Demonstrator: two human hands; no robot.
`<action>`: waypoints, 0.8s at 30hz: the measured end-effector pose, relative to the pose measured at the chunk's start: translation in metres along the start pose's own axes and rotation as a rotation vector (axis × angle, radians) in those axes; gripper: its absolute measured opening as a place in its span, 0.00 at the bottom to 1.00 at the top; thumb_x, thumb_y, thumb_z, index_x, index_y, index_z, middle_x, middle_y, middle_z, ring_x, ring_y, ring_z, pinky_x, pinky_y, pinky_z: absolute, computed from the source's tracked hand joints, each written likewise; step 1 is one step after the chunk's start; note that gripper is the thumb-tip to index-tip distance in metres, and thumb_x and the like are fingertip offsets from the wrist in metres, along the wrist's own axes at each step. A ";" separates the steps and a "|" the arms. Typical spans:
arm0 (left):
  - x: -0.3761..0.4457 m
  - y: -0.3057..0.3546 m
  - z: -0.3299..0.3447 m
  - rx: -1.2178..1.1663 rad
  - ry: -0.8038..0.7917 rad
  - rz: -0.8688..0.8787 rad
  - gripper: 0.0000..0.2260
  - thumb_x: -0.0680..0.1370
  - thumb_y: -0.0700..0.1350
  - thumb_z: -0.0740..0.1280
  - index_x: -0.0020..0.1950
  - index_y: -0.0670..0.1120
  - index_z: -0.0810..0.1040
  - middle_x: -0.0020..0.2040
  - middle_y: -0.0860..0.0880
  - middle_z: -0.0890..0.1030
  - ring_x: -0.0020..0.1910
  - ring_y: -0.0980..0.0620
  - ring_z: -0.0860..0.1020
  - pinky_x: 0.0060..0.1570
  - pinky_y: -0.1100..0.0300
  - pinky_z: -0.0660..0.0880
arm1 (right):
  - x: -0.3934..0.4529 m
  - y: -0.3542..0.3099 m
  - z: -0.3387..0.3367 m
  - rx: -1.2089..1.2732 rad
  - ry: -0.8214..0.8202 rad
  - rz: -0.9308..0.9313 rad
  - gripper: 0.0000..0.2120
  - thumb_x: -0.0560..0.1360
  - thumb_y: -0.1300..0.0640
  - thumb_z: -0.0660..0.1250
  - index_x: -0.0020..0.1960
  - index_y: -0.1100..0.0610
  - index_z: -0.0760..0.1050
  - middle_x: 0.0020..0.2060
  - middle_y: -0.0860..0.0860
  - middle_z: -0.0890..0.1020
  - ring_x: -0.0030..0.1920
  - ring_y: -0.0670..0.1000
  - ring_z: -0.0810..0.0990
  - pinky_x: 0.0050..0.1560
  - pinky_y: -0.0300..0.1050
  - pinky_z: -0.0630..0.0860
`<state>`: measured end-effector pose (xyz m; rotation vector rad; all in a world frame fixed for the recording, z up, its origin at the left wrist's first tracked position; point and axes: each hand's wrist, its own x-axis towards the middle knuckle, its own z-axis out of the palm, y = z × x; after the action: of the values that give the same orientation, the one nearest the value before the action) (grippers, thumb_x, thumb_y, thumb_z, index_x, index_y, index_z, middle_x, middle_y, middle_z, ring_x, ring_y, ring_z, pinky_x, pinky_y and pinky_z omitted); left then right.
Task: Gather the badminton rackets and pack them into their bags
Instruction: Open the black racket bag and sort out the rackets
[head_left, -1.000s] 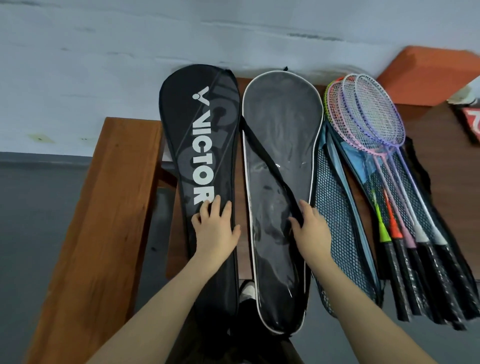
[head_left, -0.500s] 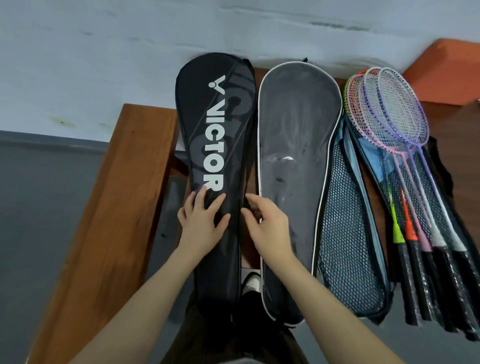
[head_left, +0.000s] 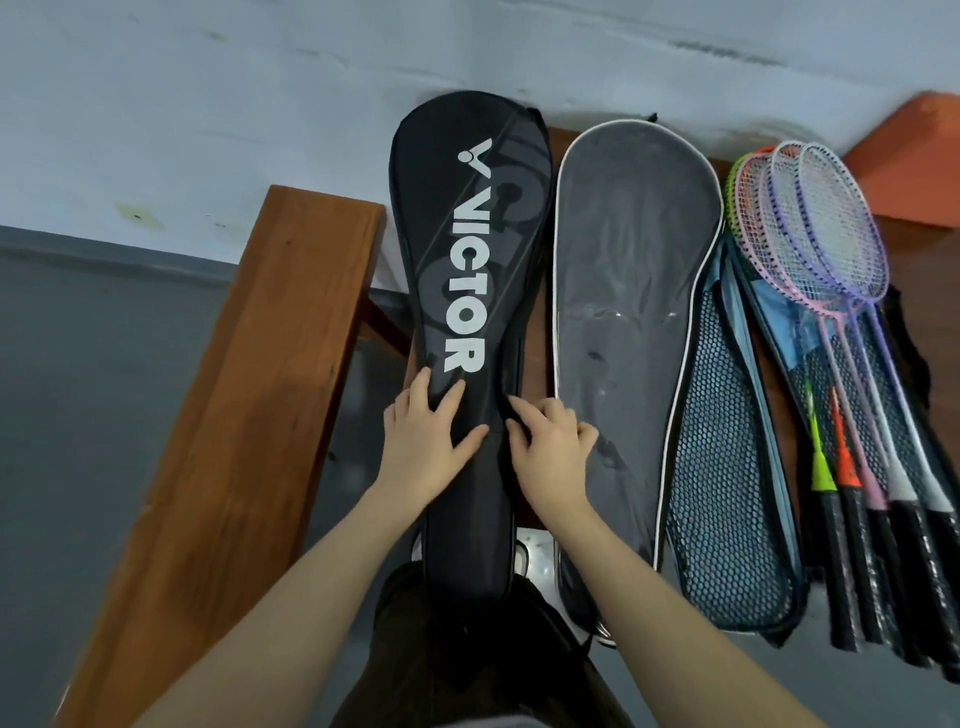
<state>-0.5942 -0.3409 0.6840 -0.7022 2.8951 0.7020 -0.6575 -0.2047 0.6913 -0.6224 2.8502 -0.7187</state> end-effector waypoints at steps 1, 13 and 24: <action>0.000 0.001 0.000 0.046 0.028 0.031 0.27 0.76 0.59 0.61 0.72 0.48 0.65 0.73 0.39 0.60 0.72 0.40 0.58 0.69 0.47 0.56 | 0.000 0.001 -0.005 0.019 -0.022 0.014 0.16 0.76 0.55 0.65 0.63 0.52 0.74 0.50 0.50 0.76 0.53 0.51 0.73 0.52 0.42 0.54; 0.011 0.110 0.012 0.040 0.112 0.287 0.18 0.76 0.52 0.54 0.56 0.46 0.78 0.58 0.46 0.78 0.61 0.44 0.73 0.58 0.48 0.68 | 0.017 0.127 -0.079 0.067 0.028 0.289 0.17 0.75 0.58 0.65 0.62 0.61 0.72 0.54 0.58 0.76 0.54 0.58 0.75 0.53 0.51 0.73; 0.005 0.176 0.062 0.144 -0.074 -0.110 0.23 0.78 0.56 0.56 0.72 0.50 0.62 0.74 0.43 0.58 0.64 0.40 0.66 0.61 0.49 0.62 | 0.047 0.176 -0.087 0.105 -0.119 0.307 0.20 0.74 0.52 0.67 0.62 0.59 0.71 0.55 0.55 0.77 0.58 0.57 0.73 0.60 0.51 0.61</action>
<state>-0.6801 -0.1757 0.7005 -0.7922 2.7809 0.4902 -0.7829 -0.0473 0.6814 -0.1976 2.6907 -0.7429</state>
